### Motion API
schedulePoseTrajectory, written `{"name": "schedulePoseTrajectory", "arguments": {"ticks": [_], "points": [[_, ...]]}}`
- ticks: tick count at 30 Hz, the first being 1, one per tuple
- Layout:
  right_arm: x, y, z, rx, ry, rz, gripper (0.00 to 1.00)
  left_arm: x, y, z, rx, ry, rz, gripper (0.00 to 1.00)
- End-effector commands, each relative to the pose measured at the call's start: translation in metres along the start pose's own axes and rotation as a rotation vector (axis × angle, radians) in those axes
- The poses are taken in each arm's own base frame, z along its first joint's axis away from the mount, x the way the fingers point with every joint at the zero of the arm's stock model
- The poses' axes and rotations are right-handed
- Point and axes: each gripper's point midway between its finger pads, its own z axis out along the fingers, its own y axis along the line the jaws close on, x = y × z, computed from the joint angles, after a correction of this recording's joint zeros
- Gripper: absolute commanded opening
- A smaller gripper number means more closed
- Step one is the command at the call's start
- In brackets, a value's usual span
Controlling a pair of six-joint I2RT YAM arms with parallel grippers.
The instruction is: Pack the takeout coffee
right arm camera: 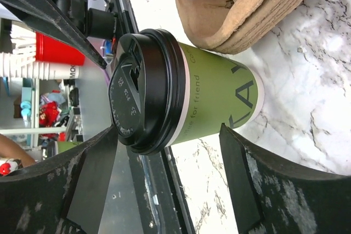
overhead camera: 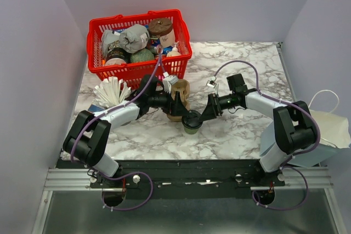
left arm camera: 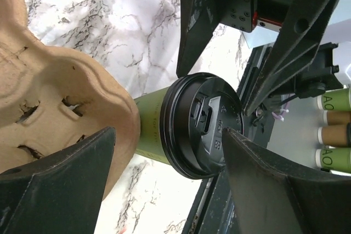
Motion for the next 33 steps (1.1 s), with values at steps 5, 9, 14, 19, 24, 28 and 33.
{"name": "schedulePoseTrajectory", "arguments": {"ticks": [5,9,14,19,24,28,33], "points": [[0.011,-0.006,0.001,-0.031,0.018,0.034,0.76,0.017,0.001,0.002,0.041,0.027,-0.018,0.85],[0.013,-0.009,0.004,-0.043,0.024,0.047,0.73,0.023,0.011,0.006,0.020,0.045,-0.035,0.83],[0.015,-0.012,0.006,-0.054,0.027,0.051,0.68,0.026,0.021,0.012,-0.002,0.057,-0.071,0.80],[0.023,-0.013,0.008,-0.083,0.033,0.071,0.64,0.032,0.030,0.014,-0.019,0.057,-0.114,0.78],[0.024,-0.010,0.009,-0.115,0.016,0.044,0.59,0.033,0.035,0.016,0.000,0.047,-0.151,0.78],[0.022,-0.017,0.012,-0.095,-0.004,0.047,0.58,0.032,0.039,0.017,-0.001,0.043,-0.165,0.78],[0.026,-0.024,0.016,-0.100,-0.030,0.053,0.57,0.036,0.046,0.017,-0.010,0.045,-0.180,0.78]]}}
